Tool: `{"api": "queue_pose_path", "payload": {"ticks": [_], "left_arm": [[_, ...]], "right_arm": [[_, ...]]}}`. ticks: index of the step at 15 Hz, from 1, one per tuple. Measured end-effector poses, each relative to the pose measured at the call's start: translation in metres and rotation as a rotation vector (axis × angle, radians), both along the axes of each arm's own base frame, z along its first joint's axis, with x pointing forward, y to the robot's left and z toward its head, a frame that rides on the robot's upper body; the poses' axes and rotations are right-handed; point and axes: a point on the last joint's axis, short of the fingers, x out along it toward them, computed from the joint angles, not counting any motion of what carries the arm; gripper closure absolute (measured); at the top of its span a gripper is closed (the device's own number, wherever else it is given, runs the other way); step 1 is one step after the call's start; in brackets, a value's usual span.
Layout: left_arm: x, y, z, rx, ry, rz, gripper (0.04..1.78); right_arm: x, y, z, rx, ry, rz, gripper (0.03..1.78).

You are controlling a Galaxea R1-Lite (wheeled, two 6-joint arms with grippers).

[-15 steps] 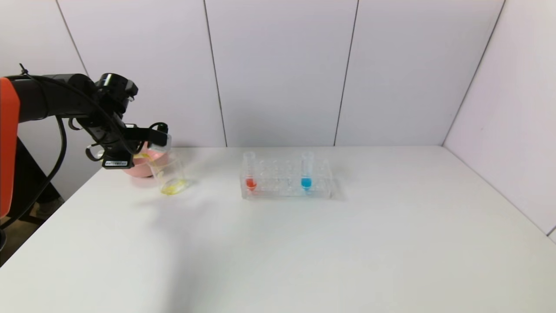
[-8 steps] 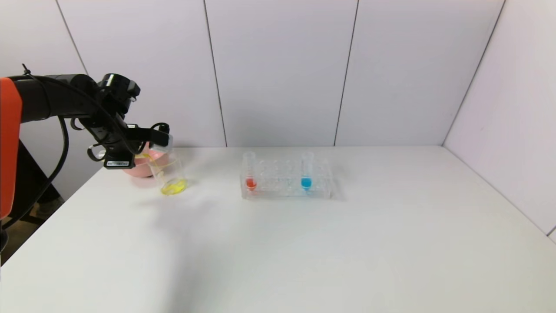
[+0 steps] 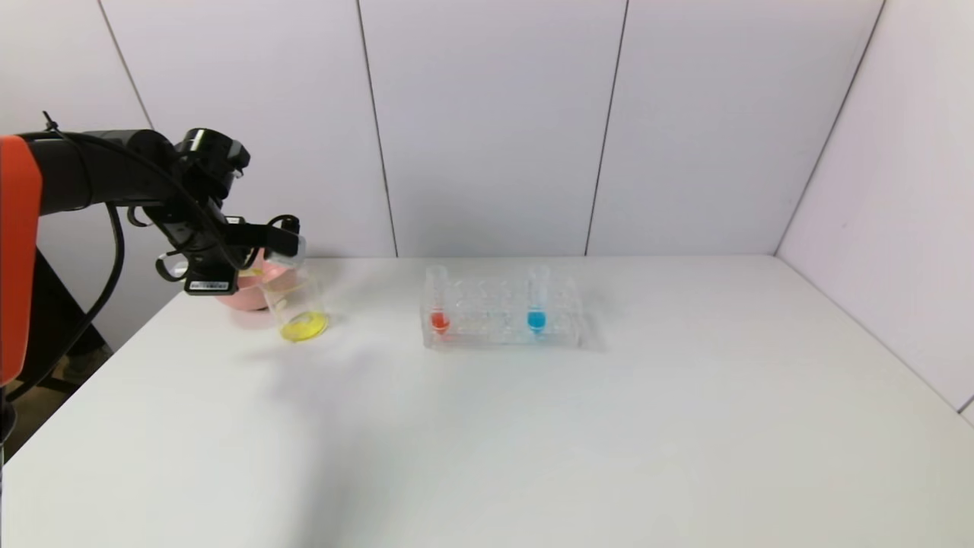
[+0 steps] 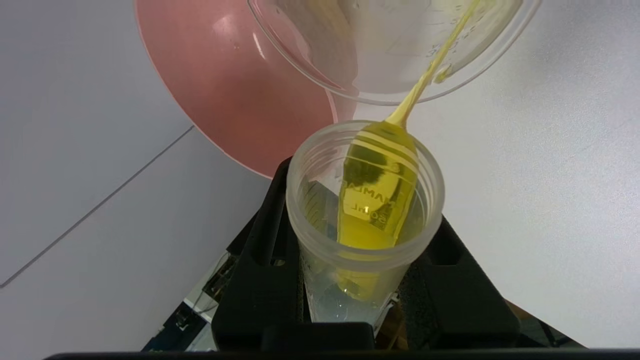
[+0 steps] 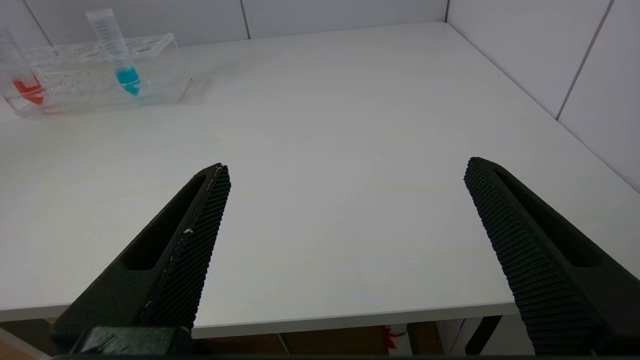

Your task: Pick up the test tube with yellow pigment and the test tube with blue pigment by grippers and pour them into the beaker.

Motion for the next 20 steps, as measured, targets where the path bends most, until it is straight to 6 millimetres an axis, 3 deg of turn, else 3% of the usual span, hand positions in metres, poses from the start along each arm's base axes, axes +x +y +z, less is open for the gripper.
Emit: {"api": "queue_pose_path", "payload": {"ticks": [20], "left_arm": [[-0.001, -0.015, 0.002, 0.025, -0.012, 0.019, 1.28]], "right_arm": [[0.000, 0.000, 0.000, 0.001, 0.000, 0.000, 0.10]]}}
